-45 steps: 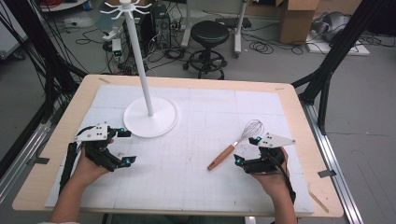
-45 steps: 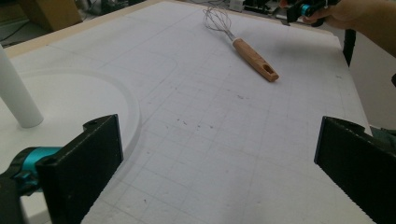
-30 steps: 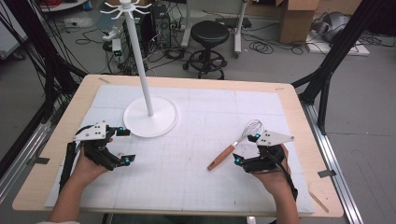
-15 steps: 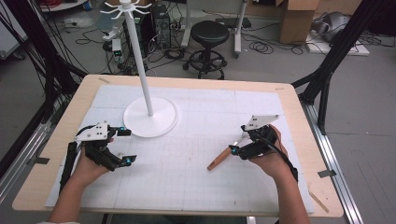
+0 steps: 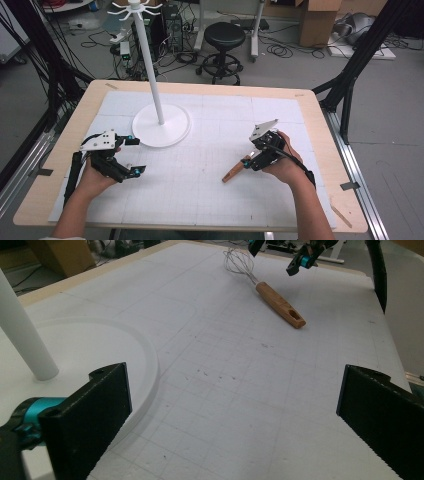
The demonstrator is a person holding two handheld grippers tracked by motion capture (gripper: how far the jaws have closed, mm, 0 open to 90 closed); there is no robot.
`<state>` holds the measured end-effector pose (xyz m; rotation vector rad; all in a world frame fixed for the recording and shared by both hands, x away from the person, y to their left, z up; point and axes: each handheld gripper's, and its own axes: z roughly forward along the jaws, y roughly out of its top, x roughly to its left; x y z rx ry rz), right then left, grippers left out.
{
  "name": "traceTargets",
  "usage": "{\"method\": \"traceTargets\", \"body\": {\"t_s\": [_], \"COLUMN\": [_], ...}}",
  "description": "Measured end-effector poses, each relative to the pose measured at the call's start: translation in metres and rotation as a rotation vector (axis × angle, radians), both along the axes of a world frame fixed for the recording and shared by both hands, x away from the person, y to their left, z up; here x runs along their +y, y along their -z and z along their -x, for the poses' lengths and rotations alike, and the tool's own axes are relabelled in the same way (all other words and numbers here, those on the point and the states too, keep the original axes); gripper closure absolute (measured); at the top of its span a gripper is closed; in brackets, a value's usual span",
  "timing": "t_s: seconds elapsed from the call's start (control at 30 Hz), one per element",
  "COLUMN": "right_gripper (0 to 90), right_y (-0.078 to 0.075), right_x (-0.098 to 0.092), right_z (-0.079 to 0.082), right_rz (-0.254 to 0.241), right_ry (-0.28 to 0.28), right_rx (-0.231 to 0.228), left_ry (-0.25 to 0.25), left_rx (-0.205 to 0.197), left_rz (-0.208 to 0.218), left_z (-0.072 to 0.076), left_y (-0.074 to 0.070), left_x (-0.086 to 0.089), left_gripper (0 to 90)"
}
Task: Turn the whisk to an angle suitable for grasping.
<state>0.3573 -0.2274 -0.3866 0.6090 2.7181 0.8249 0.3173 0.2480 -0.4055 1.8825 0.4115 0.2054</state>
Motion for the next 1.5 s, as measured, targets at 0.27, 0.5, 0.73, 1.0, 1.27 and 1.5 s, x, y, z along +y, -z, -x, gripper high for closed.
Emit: {"method": "traceTargets", "body": {"t_s": [0.27,0.5,0.73,1.0,1.27,1.5], "right_gripper": [14.8,17.8,19.3,32.5,44.7,59.5], "right_y": [0.014,0.018,0.024,0.027,0.024,0.02], "right_x": [0.017,0.027,0.027,0.03,0.036,0.042], "right_z": [-0.008,-0.013,-0.015,-0.017,-0.015,-0.01], "right_rz": [0.185,0.27,0.295,0.312,0.355,0.393], "right_ry": [-0.106,-0.17,-0.202,-0.25,-0.269,-0.271], "right_rx": [0.047,0.074,0.12,0.158,0.182,0.186], "left_ry": [0.0,-0.001,0.001,0.0,0.0,0.0], "left_rx": [0.002,0.003,0.006,0.005,0.004,0.002], "left_rz": [-0.005,-0.007,-0.009,-0.009,-0.015,-0.011], "left_z": [0.0,-0.001,-0.001,-0.001,-0.001,0.0], "left_y": [0.0,0.001,0.002,0.001,0.002,0.001], "left_x": [0.0,0.0,-0.001,-0.001,-0.001,-0.001], "left_gripper": [1.7,1.7,1.7,1.7,1.7,1.7]}}
